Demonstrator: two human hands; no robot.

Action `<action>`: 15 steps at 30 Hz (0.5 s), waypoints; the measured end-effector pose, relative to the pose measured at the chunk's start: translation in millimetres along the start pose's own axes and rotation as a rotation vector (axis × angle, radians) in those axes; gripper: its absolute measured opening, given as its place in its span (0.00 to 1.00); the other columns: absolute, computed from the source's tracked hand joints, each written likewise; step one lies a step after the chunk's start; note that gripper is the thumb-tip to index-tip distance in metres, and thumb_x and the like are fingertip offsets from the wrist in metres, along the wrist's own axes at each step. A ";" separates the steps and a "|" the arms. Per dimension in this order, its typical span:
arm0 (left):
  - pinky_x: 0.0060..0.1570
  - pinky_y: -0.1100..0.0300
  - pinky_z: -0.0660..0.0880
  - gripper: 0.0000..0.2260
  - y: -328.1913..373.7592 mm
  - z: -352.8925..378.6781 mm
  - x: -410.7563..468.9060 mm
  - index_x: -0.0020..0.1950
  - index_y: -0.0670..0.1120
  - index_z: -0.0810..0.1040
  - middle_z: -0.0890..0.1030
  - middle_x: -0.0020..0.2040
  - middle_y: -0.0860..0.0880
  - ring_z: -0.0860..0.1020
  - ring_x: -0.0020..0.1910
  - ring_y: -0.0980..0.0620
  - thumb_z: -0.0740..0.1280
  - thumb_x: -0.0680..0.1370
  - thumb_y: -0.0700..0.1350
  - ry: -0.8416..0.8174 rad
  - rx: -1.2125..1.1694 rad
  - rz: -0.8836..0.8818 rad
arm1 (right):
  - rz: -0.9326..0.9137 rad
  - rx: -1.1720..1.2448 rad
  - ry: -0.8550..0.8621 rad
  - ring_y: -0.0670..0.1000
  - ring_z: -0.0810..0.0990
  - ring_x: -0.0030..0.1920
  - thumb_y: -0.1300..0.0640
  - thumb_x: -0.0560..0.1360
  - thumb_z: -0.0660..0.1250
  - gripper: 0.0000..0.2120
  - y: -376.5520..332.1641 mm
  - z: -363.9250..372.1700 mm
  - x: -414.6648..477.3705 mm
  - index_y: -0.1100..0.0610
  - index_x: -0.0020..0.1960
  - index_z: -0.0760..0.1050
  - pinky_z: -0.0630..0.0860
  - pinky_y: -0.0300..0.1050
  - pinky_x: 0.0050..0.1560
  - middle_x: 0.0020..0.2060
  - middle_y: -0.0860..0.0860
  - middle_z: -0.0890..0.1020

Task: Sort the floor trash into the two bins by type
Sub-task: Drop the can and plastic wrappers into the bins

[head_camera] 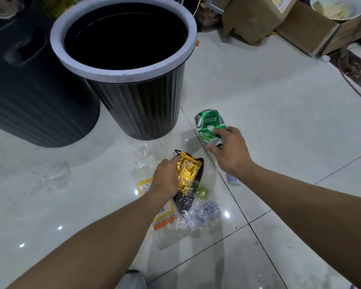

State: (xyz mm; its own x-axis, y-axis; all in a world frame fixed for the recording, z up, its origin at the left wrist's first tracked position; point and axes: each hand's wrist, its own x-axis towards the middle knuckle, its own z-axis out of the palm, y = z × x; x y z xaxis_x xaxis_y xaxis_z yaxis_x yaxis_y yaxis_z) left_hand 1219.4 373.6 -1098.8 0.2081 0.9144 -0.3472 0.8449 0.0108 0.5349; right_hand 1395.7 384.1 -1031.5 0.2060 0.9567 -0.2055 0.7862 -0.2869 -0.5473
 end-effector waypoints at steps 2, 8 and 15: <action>0.50 0.60 0.70 0.30 -1.9 -3.9 1.0 0.73 0.51 0.68 0.76 0.56 0.43 0.76 0.55 0.45 0.66 0.74 0.30 0.037 -0.043 0.012 | 0.000 0.004 0.007 0.57 0.64 0.71 0.53 0.78 0.67 0.24 -1.7 -1.9 -1.3 0.56 0.72 0.68 0.61 0.46 0.70 0.71 0.57 0.64; 0.46 0.61 0.71 0.23 10.5 -21.1 1.0 0.66 0.50 0.76 0.77 0.50 0.48 0.74 0.47 0.50 0.66 0.76 0.31 0.124 -0.242 0.042 | 0.017 0.045 0.060 0.58 0.65 0.69 0.53 0.77 0.68 0.24 -6.4 -14.0 -7.0 0.56 0.71 0.69 0.63 0.47 0.70 0.70 0.57 0.65; 0.37 0.66 0.71 0.22 47.6 -52.9 -0.4 0.62 0.54 0.78 0.75 0.46 0.49 0.74 0.40 0.53 0.67 0.76 0.31 0.203 -0.474 0.119 | 0.049 0.144 0.225 0.56 0.66 0.69 0.53 0.77 0.68 0.24 -20.7 -54.5 -11.2 0.56 0.71 0.69 0.64 0.44 0.67 0.69 0.57 0.67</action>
State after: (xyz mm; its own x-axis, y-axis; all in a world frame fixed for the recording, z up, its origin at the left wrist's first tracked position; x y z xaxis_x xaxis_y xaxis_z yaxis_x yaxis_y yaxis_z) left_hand 1233.6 395.2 -1032.4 0.1500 0.9798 -0.1321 0.4962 0.0409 0.8672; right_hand 1408.9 382.0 -973.6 0.3786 0.9237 -0.0585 0.6841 -0.3218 -0.6545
